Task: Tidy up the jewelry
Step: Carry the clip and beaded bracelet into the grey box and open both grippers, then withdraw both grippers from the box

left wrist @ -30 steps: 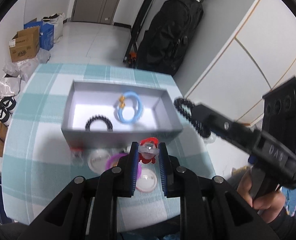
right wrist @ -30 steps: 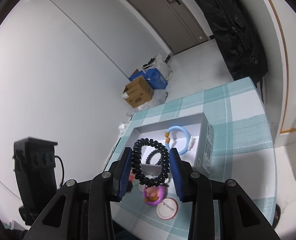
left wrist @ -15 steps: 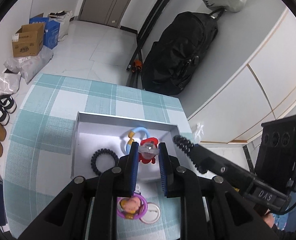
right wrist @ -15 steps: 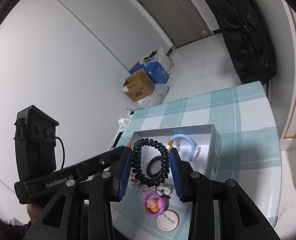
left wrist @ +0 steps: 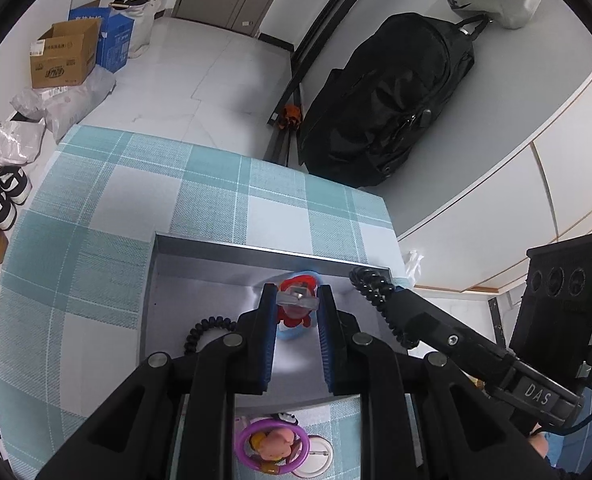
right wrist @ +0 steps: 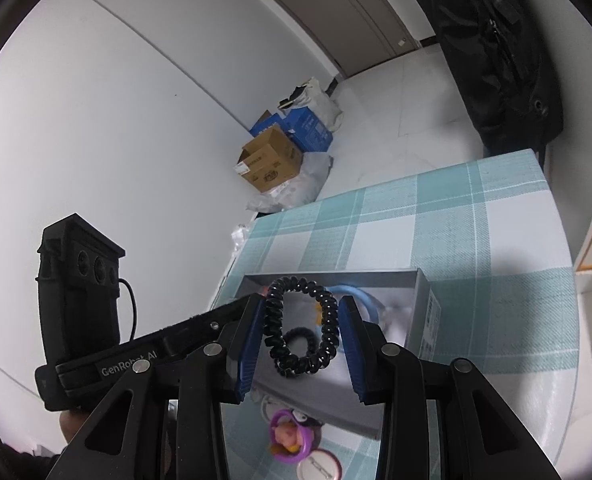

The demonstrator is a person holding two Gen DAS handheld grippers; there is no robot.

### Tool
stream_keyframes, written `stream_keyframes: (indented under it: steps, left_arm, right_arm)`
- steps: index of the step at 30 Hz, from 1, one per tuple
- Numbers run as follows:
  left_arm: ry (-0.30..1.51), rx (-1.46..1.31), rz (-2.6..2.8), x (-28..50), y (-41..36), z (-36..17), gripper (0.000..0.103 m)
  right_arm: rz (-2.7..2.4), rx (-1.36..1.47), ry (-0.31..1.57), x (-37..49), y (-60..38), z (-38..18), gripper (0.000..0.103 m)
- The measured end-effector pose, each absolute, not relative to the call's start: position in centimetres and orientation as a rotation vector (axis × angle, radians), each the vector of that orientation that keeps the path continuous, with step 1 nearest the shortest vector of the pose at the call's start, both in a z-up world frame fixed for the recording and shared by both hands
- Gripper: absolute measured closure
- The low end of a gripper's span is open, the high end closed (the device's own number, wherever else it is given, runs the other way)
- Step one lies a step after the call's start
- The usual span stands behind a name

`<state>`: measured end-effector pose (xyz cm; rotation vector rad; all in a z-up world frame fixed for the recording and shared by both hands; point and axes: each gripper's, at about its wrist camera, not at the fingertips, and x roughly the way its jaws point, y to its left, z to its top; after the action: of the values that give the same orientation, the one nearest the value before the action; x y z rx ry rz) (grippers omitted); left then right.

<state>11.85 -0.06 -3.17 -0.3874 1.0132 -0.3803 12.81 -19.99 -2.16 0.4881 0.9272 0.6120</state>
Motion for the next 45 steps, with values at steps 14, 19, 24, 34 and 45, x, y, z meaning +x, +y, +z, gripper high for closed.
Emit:
stream_keyframes:
  steps: [14, 19, 24, 34, 45]
  left_arm:
    - [1.060, -0.399, -0.386, 12.7, -0.4, -4.1, 0.089]
    - [1.093, -0.404, -0.368, 13.2, -0.3, -4.4, 0.087]
    - [1.109, -0.425, -0.384, 12.9, -0.2, -4.5, 0.073]
    - [1.040, -0.349, -0.348, 11.4, 0.2, -3.1, 0.058]
    - [0.973, -0.207, -0.274, 8.8, 0.1, -2.1, 0.057]
  right_arm:
    - [0.580, 0.478, 0.948, 13.1, -20.1, -2.8, 0.065]
    - [0.568, 0.438, 0.925, 12.8, -19.8, -2.3, 0.059]
    - [0.564, 0.461, 0.910, 12.5, -20.2, -2.2, 0.043]
    - [0.532, 0.474, 0.877, 11.5, -21.1, -1.7, 0.027]
    - [0.511, 0.424, 0.840, 8.9, -20.8, -0.6, 0.012]
